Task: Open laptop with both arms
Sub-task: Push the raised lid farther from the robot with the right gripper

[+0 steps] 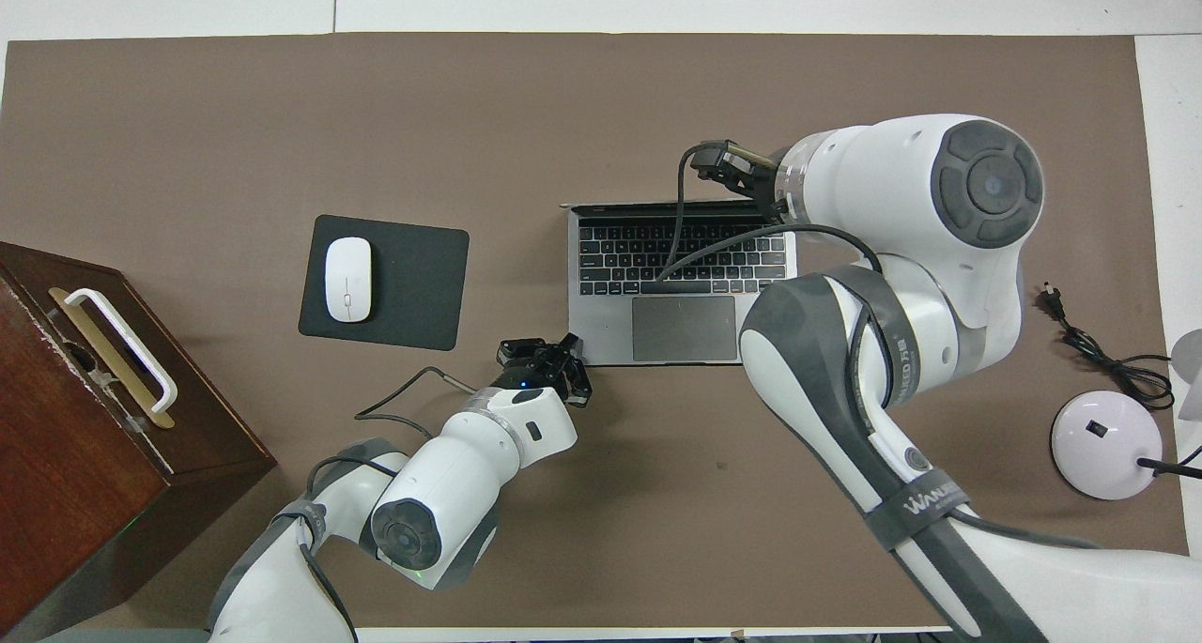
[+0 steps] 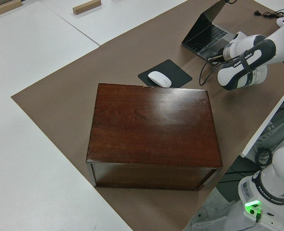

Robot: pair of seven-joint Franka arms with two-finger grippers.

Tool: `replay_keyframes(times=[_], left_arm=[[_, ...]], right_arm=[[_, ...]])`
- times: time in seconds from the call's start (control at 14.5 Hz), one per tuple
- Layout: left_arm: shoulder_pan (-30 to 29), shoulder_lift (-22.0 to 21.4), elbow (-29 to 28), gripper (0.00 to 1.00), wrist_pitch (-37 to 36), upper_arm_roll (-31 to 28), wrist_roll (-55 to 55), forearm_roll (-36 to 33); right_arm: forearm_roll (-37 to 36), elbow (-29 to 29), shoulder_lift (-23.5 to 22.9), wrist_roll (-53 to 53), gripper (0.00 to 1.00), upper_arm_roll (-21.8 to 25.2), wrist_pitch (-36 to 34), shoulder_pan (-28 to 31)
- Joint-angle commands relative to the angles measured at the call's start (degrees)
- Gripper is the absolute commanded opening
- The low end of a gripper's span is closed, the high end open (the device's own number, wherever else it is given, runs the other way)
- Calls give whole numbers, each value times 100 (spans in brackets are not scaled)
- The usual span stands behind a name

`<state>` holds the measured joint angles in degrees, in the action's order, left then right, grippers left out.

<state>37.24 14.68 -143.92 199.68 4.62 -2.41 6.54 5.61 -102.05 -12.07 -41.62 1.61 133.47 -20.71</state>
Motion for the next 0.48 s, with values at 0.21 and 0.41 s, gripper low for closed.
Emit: replay_keyframes(times=[0.21,0.41], left_arm=[[135,299,163,0,88,-22,-49,41],[135,299,163,0,88,-22,-49,41]], right_arm=[[-586,493,-226,751,100,-47,-330,252],[-605,633,-287,1041,100,-47,-400,340]])
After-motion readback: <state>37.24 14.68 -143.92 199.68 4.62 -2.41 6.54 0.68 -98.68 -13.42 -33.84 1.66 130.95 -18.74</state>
